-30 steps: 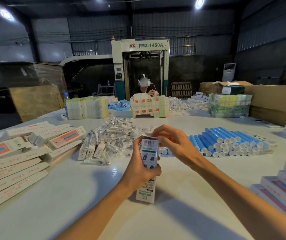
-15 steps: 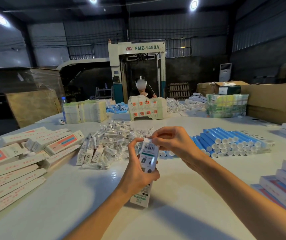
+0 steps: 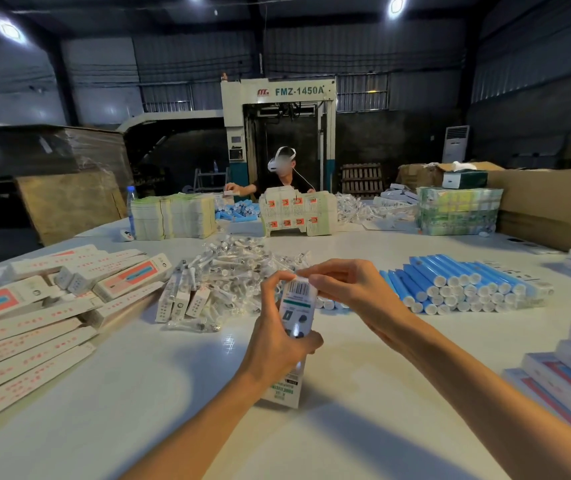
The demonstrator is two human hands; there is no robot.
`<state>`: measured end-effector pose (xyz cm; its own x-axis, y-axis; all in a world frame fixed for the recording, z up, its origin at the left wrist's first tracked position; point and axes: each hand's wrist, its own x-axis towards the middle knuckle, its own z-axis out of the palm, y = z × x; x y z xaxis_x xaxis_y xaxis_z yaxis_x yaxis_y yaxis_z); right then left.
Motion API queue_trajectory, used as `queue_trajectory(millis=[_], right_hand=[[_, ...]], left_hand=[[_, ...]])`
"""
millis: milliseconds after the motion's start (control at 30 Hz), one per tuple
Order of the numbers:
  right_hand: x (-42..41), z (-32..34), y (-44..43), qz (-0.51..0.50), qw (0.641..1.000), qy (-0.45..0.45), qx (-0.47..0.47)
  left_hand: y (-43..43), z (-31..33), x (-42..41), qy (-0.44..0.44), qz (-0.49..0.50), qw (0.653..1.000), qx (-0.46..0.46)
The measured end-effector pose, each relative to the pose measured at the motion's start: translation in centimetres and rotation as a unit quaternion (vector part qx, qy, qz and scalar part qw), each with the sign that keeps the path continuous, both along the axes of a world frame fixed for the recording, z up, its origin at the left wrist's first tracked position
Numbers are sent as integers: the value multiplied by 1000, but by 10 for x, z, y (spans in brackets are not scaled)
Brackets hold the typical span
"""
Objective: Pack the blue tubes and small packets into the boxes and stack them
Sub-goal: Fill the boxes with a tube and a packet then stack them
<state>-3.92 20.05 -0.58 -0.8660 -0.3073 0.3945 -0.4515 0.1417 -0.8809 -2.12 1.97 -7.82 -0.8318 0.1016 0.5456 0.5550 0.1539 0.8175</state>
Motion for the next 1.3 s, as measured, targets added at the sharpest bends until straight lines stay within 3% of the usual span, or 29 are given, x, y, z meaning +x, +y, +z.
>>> queue_trajectory(millis=[333,533,733,867,1067,1167,1300], right_hand=[[14,-26,-15,-27,995,29,-88],[14,-31,-22,-11,997,7,-72],[23,-59,-38,12,989,-78,-125],[29,-74,-43,72,985,-123,-98],[40,-86,-58,52,993,-89,-63],[40,-77,-47,0,997,-72,-35],[46,-45,-11,-105,988,28,107]], left_hand=[[-2,2,2,-6,2,1000,8],[-1,-1,-1,-8,10,1000,21],[-5,-5,-2,-42,20,998,48],[-2,-9,-5,-71,17,996,45],[-4,-20,-16,-109,17,991,79],[-7,-22,-22,-100,27,995,0],[-7,-27,-23,-70,33,994,-78]])
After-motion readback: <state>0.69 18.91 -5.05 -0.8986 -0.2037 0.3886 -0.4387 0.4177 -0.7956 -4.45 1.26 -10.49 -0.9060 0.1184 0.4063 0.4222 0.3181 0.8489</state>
